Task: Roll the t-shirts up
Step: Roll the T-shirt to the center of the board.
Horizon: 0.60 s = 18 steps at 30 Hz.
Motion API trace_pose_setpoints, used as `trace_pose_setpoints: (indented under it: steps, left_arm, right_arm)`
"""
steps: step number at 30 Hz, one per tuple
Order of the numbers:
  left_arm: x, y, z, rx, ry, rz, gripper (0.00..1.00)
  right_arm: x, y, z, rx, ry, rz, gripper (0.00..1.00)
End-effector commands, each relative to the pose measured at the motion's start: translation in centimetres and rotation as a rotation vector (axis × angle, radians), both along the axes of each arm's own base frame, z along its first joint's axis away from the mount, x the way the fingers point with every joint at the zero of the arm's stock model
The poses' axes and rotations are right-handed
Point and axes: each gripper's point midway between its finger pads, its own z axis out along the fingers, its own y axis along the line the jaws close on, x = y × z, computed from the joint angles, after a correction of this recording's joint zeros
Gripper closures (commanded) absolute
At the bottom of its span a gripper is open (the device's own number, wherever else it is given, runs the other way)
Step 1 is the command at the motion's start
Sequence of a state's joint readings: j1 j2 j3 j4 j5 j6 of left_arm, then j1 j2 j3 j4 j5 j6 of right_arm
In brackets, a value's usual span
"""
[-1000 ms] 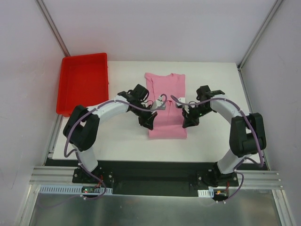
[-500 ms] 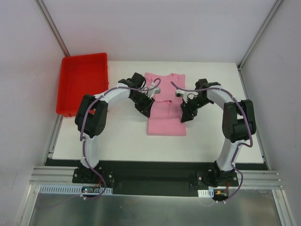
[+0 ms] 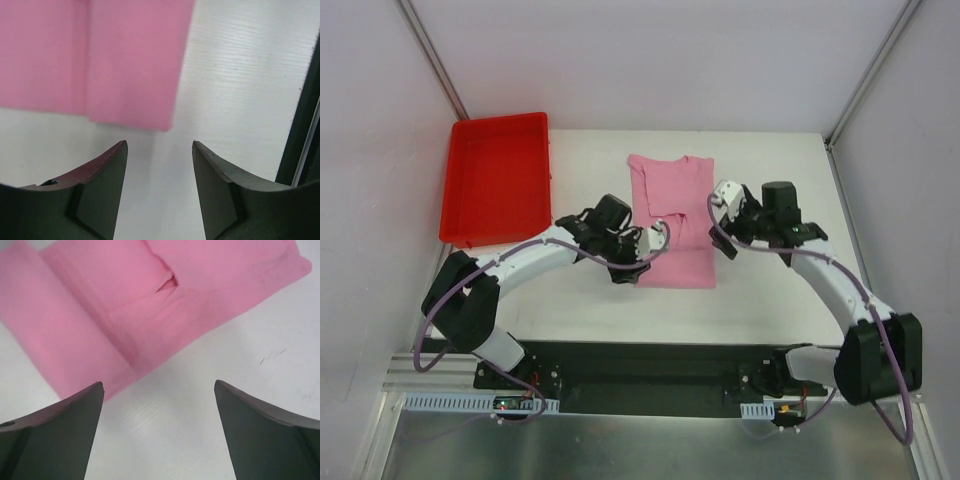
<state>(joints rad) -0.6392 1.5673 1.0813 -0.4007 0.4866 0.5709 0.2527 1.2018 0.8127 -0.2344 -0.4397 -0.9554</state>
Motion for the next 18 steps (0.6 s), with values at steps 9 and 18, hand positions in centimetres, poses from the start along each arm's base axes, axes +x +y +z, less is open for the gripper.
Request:
trace_pose_setpoints:
  steps: [9,18]
  left_arm:
    - [-1.6,-4.0,-3.1,0.022,-0.230,-0.313,0.45]
    - [-2.0,-3.2,-8.2,0.170,-0.199,-0.359,0.48]
  right_arm:
    - [0.6,0.9,1.1,0.190,0.248,-0.093,0.04]
    - [0.0,-1.2,0.0,0.117,0.280,-0.203,0.04]
